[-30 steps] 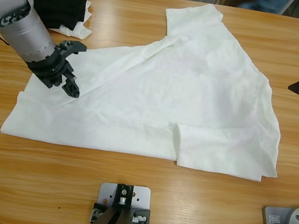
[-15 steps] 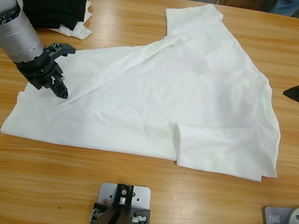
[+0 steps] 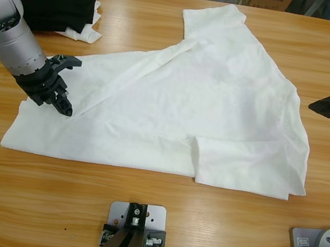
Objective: Fold clothes
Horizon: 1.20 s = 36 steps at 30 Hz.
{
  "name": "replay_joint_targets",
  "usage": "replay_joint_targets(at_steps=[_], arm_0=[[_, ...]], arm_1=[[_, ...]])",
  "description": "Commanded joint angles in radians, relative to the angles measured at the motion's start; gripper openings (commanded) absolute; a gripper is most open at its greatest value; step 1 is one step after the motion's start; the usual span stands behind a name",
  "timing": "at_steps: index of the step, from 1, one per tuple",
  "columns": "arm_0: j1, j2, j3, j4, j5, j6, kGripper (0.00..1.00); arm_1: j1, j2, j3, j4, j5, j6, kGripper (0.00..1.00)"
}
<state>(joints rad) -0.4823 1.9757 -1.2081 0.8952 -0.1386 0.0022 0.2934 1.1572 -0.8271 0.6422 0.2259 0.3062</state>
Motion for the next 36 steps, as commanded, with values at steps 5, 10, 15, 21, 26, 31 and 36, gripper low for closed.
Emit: replay_joint_targets(at_steps=[5, 10, 15, 21, 26, 31, 36], arm_0=[[-0.002, 0.049, 0.014, -0.036, 0.013, 0.010, 0.526], [-0.022, 0.065, -0.003, -0.041, 0.013, 0.007, 0.531], [-0.025, 0.072, 0.014, -0.046, 0.019, 0.008, 0.531], [-0.026, 0.070, 0.021, -0.070, 0.047, 0.010, 0.233], [-0.044, 0.068, 0.022, -0.080, 0.058, 0.019, 0.000], [-0.053, 0.068, 0.025, -0.085, 0.060, 0.022, 0.000], [-0.055, 0.060, 0.033, -0.084, 0.065, 0.039, 0.000]], arm_1=[[0.012, 0.028, 0.034, -0.021, -0.007, 0.016, 1.000], [0.012, 0.030, 0.033, -0.025, -0.007, 0.016, 1.000], [0.012, 0.032, 0.033, -0.029, -0.007, 0.016, 1.000], [0.012, 0.027, 0.033, -0.030, -0.005, 0.020, 1.000], [0.012, 0.029, 0.031, -0.036, -0.005, 0.022, 0.997], [0.012, 0.027, 0.033, -0.036, -0.005, 0.022, 0.996], [0.012, 0.029, 0.035, -0.037, -0.005, 0.022, 0.996]])
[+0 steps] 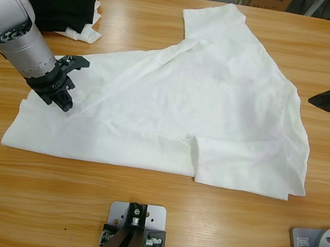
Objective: Fold clothes
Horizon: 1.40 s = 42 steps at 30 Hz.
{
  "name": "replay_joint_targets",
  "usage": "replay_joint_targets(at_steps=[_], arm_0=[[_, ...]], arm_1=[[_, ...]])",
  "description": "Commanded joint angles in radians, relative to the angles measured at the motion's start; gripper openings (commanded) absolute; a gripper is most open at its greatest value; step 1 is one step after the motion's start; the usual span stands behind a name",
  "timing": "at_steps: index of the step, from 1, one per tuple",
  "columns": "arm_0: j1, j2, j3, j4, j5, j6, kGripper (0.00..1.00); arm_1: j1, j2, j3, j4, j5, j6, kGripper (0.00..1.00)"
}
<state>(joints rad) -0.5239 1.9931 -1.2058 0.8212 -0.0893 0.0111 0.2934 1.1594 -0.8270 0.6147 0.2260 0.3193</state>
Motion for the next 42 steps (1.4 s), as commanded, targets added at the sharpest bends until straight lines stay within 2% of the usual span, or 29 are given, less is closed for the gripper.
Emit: replay_joint_targets(at_steps=[1, 6, 15, 20, 24, 31, 37, 42], arm_0=[[-0.013, 0.038, 0.030, -0.010, 0.021, 0.030, 0.000], [0.000, -0.041, -0.018, -0.010, 0.052, 0.025, 0.000], [0.092, -0.109, -0.143, -0.007, 0.057, 0.019, 0.000], [0.198, -0.094, -0.153, -0.007, 0.068, -0.010, 0.000], [0.283, -0.055, -0.228, -0.007, 0.074, -0.021, 0.000], [0.291, 0.033, -0.417, 0.019, 0.074, -0.040, 0.000], [0.306, 0.069, -0.476, 0.022, 0.094, -0.042, 0.000], [0.357, 0.107, -0.521, 0.022, 0.092, -0.070, 0.000]], arm_1=[[0.012, 0.026, 0.037, -0.011, -0.005, 0.009, 0.996], [0.012, 0.027, 0.040, -0.015, -0.005, 0.009, 0.996], [0.012, 0.040, 0.060, -0.039, 0.001, 0.011, 0.996], [0.012, 0.051, 0.068, -0.051, 0.004, 0.011, 0.996], [0.012, 0.064, 0.078, -0.066, 0.011, 0.011, 0.996], [0.012, 0.090, 0.082, -0.086, 0.022, 0.011, 0.996], [0.012, 0.105, 0.106, -0.113, 0.031, 0.011, 0.996], [0.012, 0.113, 0.118, -0.129, 0.036, 0.012, 0.996]])
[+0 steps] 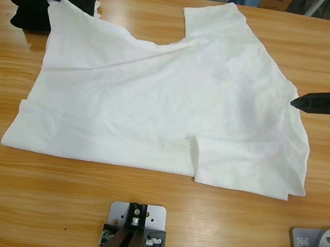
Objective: Fold clothes
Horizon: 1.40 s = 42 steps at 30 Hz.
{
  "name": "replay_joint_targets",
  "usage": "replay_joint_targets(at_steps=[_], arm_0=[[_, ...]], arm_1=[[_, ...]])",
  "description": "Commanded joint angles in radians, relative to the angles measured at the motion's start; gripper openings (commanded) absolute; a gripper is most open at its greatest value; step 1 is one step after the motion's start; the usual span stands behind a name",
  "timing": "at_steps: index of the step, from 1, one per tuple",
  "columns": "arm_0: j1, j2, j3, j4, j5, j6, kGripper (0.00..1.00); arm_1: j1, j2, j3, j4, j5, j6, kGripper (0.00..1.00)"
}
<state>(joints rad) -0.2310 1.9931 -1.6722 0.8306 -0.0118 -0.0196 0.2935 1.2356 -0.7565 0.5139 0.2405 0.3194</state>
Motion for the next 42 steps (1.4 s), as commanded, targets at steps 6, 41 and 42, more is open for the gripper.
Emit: replay_joint_targets(at_steps=[6, 41, 42], arm_0=[[0.116, 0.171, -0.109, 0.013, 0.012, -0.083, 0.000], [-0.346, -0.220, 0.657, -0.169, 0.052, -0.635, 0.905], [-0.356, -0.199, 0.667, -0.190, 0.052, -0.663, 0.908]], arm_1=[[0.012, 0.041, 0.052, -0.033, 0.022, 0.012, 0.996], [0.301, 0.372, 0.041, -0.037, -0.397, 0.540, 1.000], [0.305, 0.408, 0.042, -0.055, -0.393, 0.542, 1.000]])
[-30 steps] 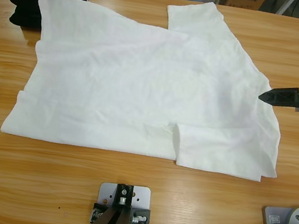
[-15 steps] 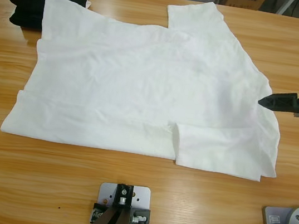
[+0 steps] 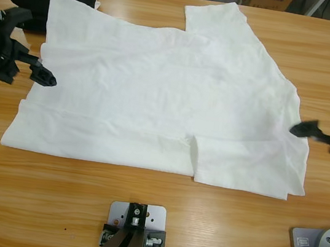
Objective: Fold clothes
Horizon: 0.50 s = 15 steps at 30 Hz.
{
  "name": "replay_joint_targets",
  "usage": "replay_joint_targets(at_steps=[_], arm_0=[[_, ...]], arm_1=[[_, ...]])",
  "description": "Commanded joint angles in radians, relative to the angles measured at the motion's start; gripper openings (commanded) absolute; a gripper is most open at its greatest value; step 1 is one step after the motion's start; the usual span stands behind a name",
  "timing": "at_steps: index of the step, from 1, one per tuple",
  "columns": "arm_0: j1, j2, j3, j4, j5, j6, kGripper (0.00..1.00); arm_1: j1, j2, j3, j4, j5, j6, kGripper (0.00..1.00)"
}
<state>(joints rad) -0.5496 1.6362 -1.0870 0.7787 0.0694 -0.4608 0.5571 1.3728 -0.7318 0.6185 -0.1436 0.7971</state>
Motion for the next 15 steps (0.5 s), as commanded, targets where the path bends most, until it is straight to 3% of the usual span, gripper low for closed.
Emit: replay_joint_targets(at_steps=[1, 7, 15], arm_0=[[-0.048, 0.177, 0.099, -0.165, -0.029, -0.252, 0.908], [-0.056, 0.211, 0.233, -0.362, -0.028, -0.346, 0.908], [-0.082, 0.232, 0.336, -0.427, -0.023, -0.373, 0.908]], arm_1=[[0.047, 0.297, 0.018, -0.180, -0.007, 0.065, 1.000], [0.052, 0.364, 0.065, -0.292, -0.025, 0.059, 1.000], [0.052, 0.435, 0.157, -0.385, -0.022, 0.081, 1.000]])
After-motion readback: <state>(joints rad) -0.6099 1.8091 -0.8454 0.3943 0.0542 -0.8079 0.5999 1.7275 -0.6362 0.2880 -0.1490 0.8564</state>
